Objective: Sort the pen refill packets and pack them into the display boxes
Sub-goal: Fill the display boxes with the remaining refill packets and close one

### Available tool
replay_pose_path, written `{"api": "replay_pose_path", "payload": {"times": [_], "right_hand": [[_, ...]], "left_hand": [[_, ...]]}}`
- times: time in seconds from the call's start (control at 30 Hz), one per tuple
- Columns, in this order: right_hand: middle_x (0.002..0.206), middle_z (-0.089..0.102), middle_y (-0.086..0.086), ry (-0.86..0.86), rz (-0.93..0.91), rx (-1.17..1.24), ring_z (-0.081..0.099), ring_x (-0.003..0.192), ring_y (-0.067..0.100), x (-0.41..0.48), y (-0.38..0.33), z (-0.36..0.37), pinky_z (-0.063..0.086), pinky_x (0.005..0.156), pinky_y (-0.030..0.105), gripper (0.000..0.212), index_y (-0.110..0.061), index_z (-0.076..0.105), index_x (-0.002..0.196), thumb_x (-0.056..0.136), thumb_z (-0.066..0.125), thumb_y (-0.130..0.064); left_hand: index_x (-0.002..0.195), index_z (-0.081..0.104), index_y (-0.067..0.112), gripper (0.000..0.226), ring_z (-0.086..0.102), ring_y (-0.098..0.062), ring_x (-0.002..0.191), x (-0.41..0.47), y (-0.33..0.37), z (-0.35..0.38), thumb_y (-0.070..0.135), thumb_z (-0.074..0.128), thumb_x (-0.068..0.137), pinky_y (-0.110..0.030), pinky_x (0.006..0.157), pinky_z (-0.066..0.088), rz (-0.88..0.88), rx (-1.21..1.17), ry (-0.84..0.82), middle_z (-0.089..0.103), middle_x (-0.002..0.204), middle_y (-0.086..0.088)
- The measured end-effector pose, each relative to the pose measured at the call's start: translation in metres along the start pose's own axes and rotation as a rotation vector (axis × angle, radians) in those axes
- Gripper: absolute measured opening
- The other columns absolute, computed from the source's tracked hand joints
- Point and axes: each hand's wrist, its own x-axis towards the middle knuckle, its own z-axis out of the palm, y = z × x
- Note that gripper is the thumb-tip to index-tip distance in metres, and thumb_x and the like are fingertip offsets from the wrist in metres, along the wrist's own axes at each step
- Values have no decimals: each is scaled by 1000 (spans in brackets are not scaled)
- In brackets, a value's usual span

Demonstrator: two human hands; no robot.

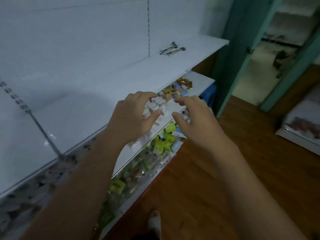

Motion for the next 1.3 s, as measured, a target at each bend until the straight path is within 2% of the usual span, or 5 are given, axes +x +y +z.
{"api": "replay_pose_path", "payload": {"times": [0.17, 0.53, 0.83, 1.13, 1.3], "right_hand": [[124, 57, -3, 35, 122, -83, 52, 120, 22, 54, 70, -24, 46, 99, 54, 40, -32, 54, 139, 102, 56, -45], [129, 59, -3, 125, 319, -144, 52, 121, 19, 166, 200, -67, 42, 98, 40, 40, -31, 54, 139, 101, 59, -41], [126, 59, -3, 111, 241, -111, 53, 120, 19, 261, 341, -95, 46, 102, 48, 42, -30, 53, 140, 101, 58, -42], [126, 56, -6, -2, 48, -17, 51, 120, 16, 378, 443, -122, 45, 100, 42, 38, -33, 53, 139, 102, 56, -44], [126, 57, -5, -58, -64, 79, 51, 119, 17, 446, 462, -99, 48, 101, 51, 38, -34, 54, 138, 102, 57, -44]], "left_hand": [[137, 59, 29, 52, 59, -27, 118, 103, 14, 66, 58, 57, 94, -48, 95, 50, 103, -57, -38, 66, 127, 4], [145, 51, 34, 49, 53, -21, 130, 298, 63, 165, 53, 58, 100, -50, 107, 43, 273, -93, -163, 59, 141, 6], [143, 53, 30, 51, 57, -21, 124, 424, 97, 265, 55, 57, 99, -53, 101, 50, 275, -81, -154, 62, 137, 6], [139, 54, 33, 54, 55, -22, 121, 519, 106, 303, 60, 48, 93, -49, 99, 46, -20, -22, -95, 62, 134, 7], [143, 50, 36, 47, 50, -18, 129, 544, 71, 306, 55, 55, 101, -44, 104, 39, -147, 58, -40, 57, 139, 11]]}}
